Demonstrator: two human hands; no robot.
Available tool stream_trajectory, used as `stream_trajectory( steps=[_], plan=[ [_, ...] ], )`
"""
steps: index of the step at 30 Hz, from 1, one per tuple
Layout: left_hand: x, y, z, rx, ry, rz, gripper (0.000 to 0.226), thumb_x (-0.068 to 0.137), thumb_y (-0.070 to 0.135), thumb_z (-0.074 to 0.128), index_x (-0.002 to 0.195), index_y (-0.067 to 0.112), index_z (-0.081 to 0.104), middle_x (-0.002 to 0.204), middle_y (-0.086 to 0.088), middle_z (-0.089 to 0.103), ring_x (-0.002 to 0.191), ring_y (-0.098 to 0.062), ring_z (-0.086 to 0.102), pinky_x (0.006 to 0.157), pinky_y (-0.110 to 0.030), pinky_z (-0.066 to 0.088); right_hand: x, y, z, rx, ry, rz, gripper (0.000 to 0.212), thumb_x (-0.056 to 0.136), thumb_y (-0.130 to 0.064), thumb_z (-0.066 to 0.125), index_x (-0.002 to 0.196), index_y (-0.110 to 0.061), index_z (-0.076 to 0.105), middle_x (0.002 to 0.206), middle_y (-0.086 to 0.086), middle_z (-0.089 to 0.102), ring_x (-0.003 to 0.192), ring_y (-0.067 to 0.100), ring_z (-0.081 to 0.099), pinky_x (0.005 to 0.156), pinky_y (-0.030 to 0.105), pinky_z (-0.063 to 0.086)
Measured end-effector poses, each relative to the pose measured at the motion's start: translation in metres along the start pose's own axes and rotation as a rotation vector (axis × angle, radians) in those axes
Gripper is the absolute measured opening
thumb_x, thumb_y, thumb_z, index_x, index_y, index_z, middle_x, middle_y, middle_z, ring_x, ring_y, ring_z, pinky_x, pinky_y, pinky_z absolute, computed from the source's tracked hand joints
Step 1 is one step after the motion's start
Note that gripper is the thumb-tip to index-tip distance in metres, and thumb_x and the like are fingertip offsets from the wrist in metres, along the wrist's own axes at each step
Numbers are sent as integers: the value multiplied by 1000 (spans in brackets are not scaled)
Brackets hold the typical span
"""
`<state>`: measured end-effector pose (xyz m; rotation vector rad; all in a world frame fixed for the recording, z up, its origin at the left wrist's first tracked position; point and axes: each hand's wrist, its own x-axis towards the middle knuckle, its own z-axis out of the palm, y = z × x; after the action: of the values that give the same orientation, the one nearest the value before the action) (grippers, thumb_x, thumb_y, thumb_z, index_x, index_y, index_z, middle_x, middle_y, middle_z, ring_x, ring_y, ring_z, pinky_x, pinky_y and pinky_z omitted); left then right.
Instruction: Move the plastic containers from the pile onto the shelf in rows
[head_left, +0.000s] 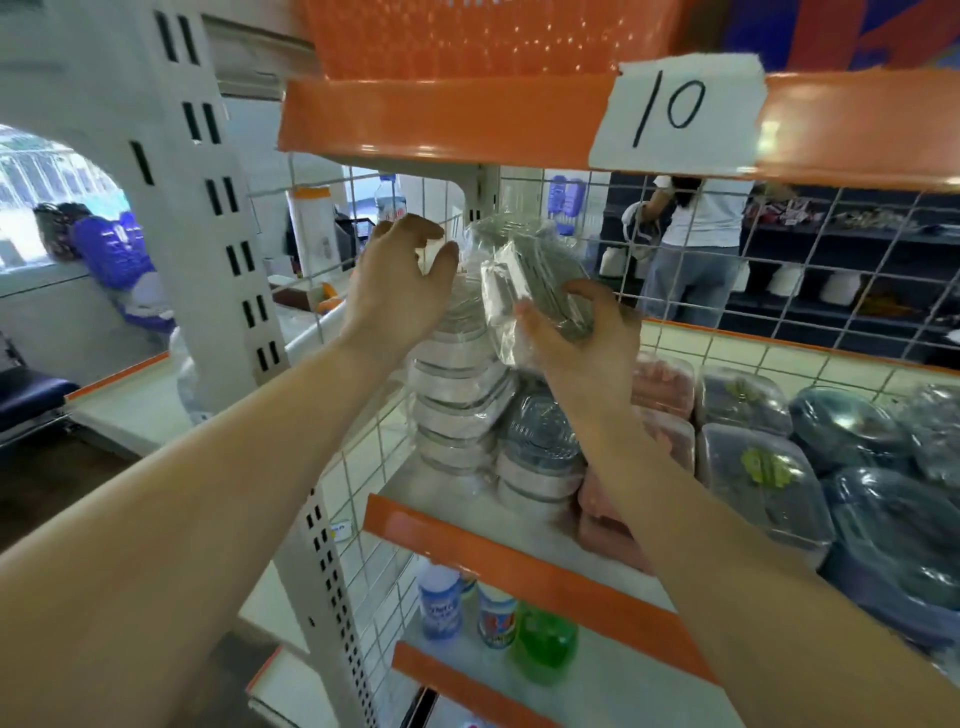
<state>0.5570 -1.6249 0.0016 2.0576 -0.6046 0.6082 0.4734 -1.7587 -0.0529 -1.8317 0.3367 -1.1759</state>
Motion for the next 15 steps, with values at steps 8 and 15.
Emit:
stream_trajectory(
  steps=[8,15],
  plan=[
    [-13,-8,-22,-68,-18,-25,27,96,26,50,114,11,63,114,-5,63,99,-18,58,87,-28,45,8,-23,30,-117,-142,31,48,82,-57,60,112,-20,64,116,12,55,114,25,48,96,30,37],
    [-26,-11,-22,-156,-110,-37,43,89,43,57,122,16,59,119,-1,60,101,-13,56,92,-29,46,10,-31,33,88,-187,106,25,100,-38,38,82,-24,48,69,-14,40,77,13,43,66,26,34]
  ],
)
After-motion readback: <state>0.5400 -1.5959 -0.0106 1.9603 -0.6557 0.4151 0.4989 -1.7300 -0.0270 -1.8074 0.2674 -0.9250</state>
